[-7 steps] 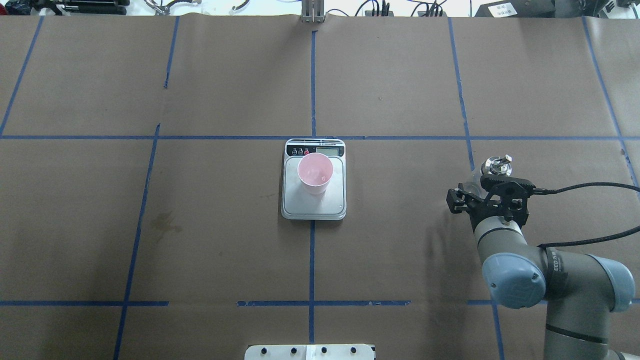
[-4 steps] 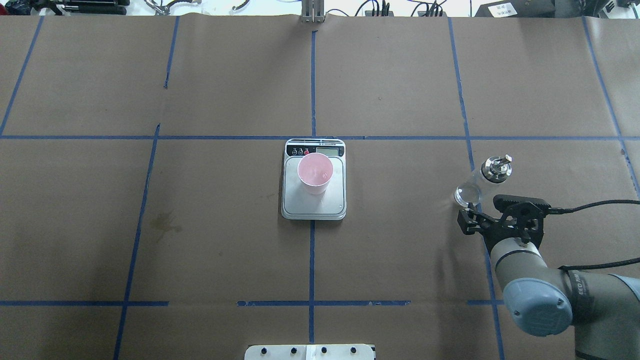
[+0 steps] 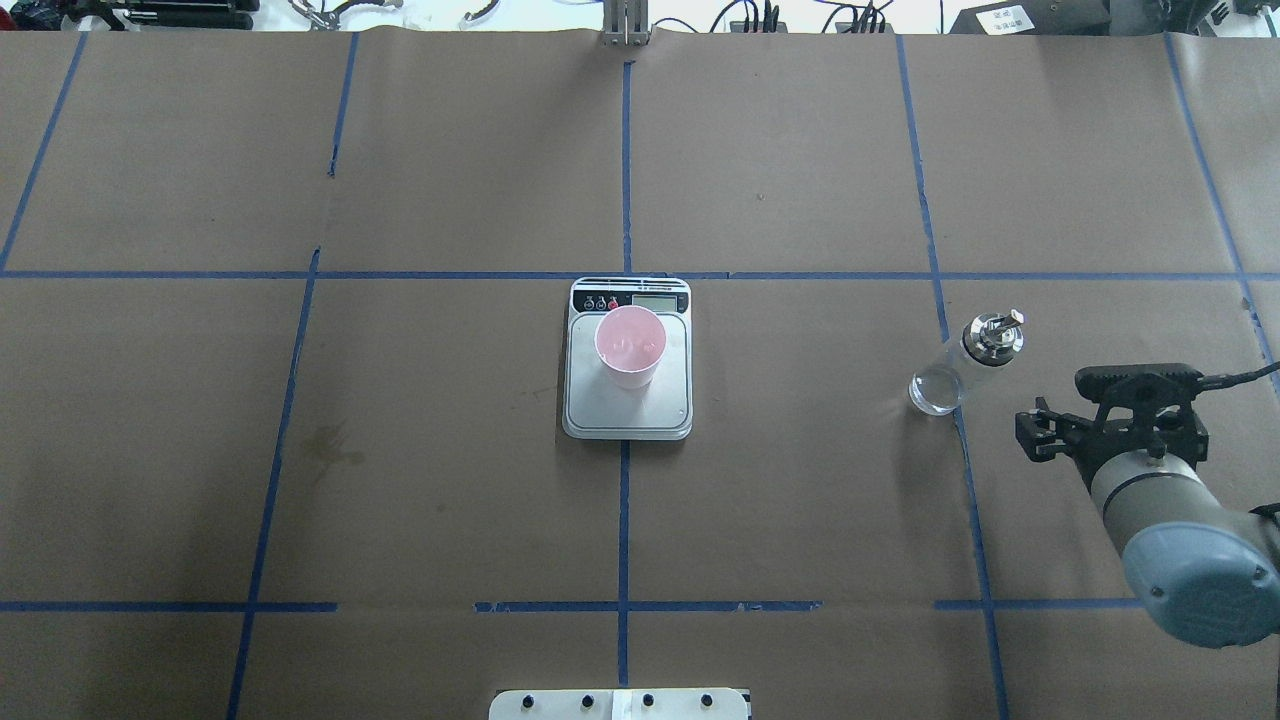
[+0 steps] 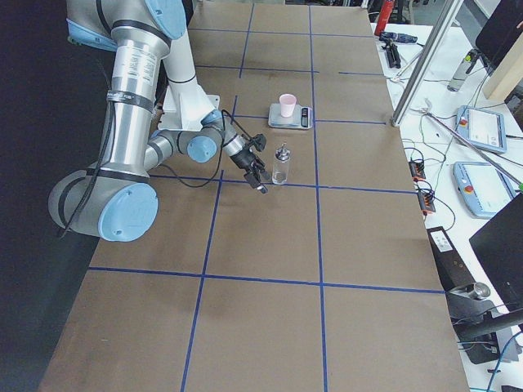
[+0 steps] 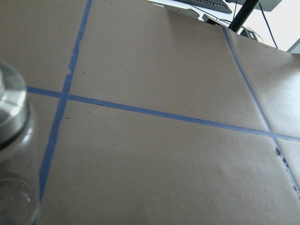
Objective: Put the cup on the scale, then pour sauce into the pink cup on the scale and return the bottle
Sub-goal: 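Open the right gripper and withdraw it away from the bottle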
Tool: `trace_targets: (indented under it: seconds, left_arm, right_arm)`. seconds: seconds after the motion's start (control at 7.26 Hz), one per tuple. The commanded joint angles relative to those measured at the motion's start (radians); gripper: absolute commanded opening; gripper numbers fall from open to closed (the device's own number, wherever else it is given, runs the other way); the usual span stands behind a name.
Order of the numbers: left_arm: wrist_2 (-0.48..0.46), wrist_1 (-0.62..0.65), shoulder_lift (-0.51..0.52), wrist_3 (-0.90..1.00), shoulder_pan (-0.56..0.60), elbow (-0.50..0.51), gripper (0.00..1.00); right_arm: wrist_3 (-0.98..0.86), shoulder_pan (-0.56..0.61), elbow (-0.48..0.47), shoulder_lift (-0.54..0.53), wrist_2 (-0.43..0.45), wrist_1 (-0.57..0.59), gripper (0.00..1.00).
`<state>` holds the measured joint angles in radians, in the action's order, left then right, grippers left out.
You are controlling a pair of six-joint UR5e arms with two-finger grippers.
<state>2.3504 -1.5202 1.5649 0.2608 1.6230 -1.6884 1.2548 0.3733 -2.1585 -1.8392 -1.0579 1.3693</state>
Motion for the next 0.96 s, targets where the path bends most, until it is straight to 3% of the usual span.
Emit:
trace_targets:
  seconds: [0.0, 0.14, 0.28, 0.55, 0.69, 0.83]
  left_arm:
    - [0.001, 0.000, 0.001, 0.000, 0.000, -0.002, 1.00]
    - [0.001, 0.000, 0.001, 0.000, 0.000, -0.002, 1.00]
    - [0.001, 0.000, 0.000, 0.000, 0.000, 0.001, 1.00]
    - [0.001, -0.002, 0.000, 0.000, 0.000, 0.001, 1.00]
    - [0.001, -0.002, 0.000, 0.000, 0.000, 0.001, 1.00]
    - [0.000, -0.002, -0.002, 0.000, 0.000, 0.003, 1.00]
  right_arm:
    - [-0.351, 0.271, 0.002, 0.012, -0.200, -0.002, 1.00]
    - [-0.547, 0.423, 0.003, 0.012, -0.346, -0.009, 1.00]
    - [-0.795, 0.605, 0.020, 0.015, -0.551, -0.012, 1.00]
    - [-1.205, 0.940, 0.162, 0.037, -0.823, -0.006, 1.00]
    - [-1.238, 1.073, 0.248, 0.066, -1.002, 0.045, 1.00]
    - [-1.244, 1.136, 0.265, 0.064, -1.078, 0.135, 1.00]
